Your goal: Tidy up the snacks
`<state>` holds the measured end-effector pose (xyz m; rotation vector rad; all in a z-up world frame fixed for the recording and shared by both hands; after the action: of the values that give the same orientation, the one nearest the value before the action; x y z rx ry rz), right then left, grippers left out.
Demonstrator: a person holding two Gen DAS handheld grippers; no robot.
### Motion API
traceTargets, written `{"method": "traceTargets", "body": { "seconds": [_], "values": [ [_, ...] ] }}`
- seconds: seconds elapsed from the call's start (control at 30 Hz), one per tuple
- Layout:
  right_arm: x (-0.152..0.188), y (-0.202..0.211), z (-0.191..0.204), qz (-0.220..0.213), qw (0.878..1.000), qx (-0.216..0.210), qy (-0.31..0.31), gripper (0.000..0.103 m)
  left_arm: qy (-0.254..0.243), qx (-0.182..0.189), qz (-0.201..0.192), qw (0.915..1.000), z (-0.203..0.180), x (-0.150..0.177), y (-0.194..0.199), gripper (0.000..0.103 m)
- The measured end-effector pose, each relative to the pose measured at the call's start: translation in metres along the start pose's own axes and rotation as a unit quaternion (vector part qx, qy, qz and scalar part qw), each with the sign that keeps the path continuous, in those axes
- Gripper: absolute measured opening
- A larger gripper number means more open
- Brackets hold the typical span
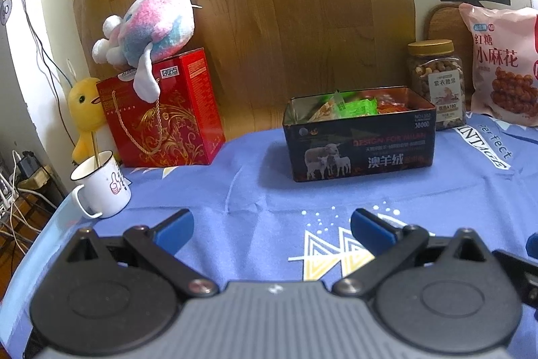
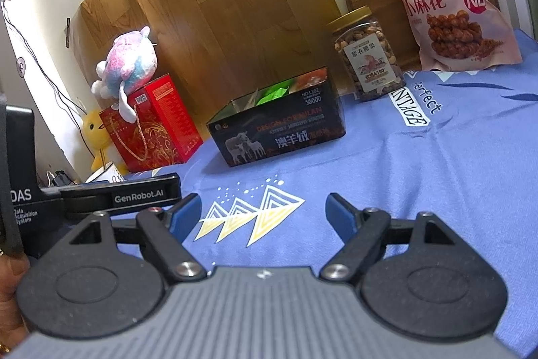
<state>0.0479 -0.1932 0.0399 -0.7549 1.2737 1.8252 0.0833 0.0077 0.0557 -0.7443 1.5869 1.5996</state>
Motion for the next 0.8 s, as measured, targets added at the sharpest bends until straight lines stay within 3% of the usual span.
{"method": "traceTargets", "body": {
  "seconds": [0.8],
  "values": [
    [0.0009,0.0,-0.0012,-0.002,1.0,0.001,-0.003,0.083,0.004,0.025,0.008,0.9996,-0.0043,0.0021,0.001,0.103]
  ]
}}
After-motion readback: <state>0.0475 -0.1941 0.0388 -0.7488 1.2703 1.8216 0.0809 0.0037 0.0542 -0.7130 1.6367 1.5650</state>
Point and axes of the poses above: each gripper's, at about its wrist camera, not at the fingertips, and y roughly against the way its jaws point, z to its left, x to its underside, the point moved 4 cm from there along -y, roughly the way its jaws point, and after that the axes turned 14 degrees about x, right-handed, at the moved point
